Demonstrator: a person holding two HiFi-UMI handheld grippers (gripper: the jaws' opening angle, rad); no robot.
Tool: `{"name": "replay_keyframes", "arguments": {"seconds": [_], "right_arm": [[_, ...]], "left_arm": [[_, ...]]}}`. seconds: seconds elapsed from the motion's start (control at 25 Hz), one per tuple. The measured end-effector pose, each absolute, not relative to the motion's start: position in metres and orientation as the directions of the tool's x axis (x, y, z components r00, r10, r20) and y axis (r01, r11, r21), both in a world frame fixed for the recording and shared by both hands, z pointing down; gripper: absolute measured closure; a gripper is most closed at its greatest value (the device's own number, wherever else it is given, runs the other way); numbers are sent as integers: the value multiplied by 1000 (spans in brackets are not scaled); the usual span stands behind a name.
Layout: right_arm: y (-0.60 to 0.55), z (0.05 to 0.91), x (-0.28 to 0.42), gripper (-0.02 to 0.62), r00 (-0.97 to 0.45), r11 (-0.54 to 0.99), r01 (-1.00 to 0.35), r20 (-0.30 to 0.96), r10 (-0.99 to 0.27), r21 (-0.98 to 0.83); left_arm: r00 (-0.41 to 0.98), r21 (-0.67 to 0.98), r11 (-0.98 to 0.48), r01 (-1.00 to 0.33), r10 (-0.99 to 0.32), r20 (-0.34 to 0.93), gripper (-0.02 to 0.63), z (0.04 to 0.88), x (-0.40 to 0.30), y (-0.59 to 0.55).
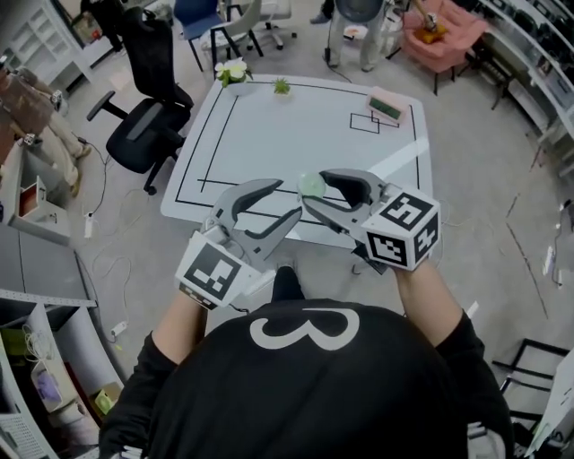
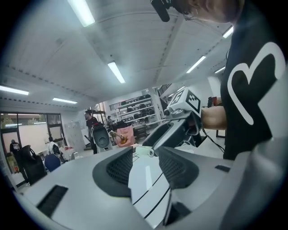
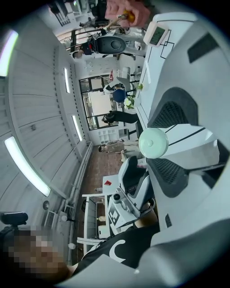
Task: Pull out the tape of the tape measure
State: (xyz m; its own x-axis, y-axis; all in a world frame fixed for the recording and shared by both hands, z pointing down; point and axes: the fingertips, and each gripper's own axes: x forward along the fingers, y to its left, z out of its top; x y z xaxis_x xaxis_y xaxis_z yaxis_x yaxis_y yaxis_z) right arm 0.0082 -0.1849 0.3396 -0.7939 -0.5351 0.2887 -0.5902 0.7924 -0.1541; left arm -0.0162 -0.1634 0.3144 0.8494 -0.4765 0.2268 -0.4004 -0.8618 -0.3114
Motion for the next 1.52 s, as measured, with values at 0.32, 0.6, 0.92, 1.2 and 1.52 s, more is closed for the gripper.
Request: {"name": "replay_keyframes", "arguments": {"seconds": [0.32, 0.6, 0.92, 1.2, 1.52], "right_arm": [[-158, 326, 12, 374, -779, 779, -612, 278, -562, -136], [-137, 322, 21, 374, -758, 761, -638, 276, -592, -119], [-119, 315, 30, 374, -748, 756, -646, 281, -601, -102], [-109, 316, 43, 374, -738, 746, -659, 271, -617, -94], [-108, 318, 57, 374, -733, 734, -670, 259, -629, -113]], "left_arm": [[871, -307, -873, -380, -449, 201, 483, 306, -9, -141], [886, -302, -878, -371, -432, 166, 545, 302, -2, -120], [903, -248, -893, -376, -413, 120, 592, 294, 5, -105], [911, -187, -911, -367, -392, 124, 600, 298, 14, -95], [924, -75, -931, -356, -363, 120, 603, 300, 22, -96]]}}
